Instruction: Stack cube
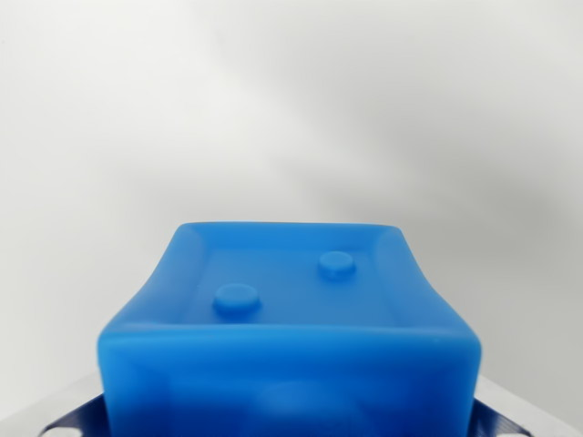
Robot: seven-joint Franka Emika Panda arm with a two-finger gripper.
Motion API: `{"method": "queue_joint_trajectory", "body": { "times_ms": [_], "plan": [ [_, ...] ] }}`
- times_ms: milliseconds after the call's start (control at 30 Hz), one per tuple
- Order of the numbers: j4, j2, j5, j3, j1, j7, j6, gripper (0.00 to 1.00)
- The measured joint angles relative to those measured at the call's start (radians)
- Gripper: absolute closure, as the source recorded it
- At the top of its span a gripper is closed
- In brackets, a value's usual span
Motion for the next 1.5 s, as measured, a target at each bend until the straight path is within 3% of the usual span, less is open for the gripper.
{"method": "queue_joint_trajectory", "body": {
  "times_ms": [1500],
  "plan": [
    [0.065,-0.015,0.011,-0.009,-0.143,-0.198,-0.08,1.0]
  ]
}}
